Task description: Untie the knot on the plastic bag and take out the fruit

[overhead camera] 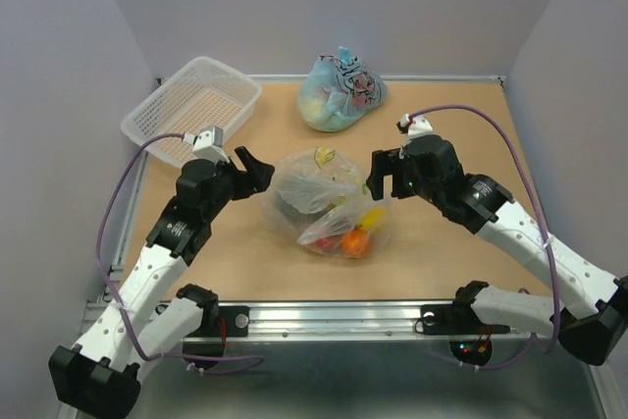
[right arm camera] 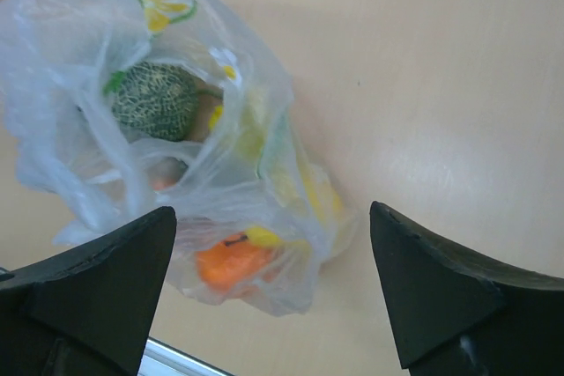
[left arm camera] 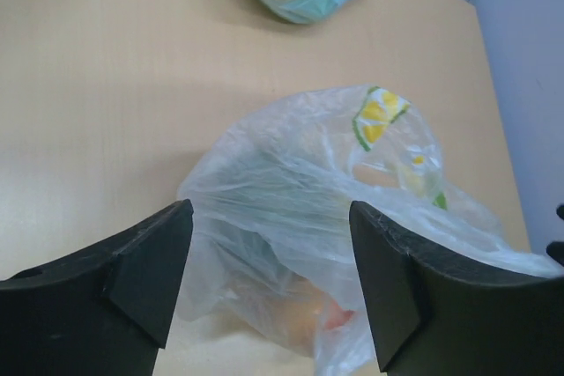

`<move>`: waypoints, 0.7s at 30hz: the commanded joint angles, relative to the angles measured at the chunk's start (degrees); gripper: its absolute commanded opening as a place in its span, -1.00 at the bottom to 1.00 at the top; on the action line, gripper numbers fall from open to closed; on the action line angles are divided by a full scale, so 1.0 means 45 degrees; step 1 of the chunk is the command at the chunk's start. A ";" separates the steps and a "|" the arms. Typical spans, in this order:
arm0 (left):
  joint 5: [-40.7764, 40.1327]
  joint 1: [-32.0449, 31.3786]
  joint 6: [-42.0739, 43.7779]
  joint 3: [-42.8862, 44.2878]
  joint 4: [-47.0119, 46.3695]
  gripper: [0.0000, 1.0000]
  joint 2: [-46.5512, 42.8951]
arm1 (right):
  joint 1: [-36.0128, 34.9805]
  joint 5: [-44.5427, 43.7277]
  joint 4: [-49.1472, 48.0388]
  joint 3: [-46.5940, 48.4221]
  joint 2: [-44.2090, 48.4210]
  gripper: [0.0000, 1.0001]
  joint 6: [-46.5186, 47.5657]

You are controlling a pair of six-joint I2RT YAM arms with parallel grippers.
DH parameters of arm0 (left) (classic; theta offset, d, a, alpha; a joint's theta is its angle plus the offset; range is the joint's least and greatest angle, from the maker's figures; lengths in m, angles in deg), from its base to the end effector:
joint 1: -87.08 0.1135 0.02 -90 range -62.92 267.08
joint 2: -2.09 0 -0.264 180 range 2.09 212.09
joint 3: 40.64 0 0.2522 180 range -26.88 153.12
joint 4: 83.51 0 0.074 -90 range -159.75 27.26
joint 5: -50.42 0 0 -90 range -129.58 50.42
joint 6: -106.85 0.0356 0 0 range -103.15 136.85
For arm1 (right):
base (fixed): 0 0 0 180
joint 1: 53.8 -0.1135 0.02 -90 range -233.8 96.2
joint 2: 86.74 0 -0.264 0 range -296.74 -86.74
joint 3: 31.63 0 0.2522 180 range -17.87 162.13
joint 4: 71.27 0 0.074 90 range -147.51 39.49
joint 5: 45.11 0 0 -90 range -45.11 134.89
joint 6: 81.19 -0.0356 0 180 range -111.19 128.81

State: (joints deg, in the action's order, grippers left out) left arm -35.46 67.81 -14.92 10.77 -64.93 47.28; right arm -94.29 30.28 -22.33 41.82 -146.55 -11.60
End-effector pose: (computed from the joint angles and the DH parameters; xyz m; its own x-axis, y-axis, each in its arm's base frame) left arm 0.1800 -0.0657 0.3047 -0.3800 -0.4235 -0.8224 0.2298 0.8180 -0.5274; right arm 0.1738 0.1366 0.3385 -0.5764 -0.0484 -0.8157 -0.2889 0.9459 0.1480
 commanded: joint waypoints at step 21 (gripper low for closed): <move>-0.7986 -1.0210 0.4305 0.4838 0.1020 0.82 0.4822 | 0.0345 0.0219 -0.0570 0.0372 -0.4366 -0.35 -0.0798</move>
State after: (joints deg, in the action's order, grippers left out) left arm -67.19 23.20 0.27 30.59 -57.25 70.09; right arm -93.61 30.76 -21.63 46.21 -167.75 -13.52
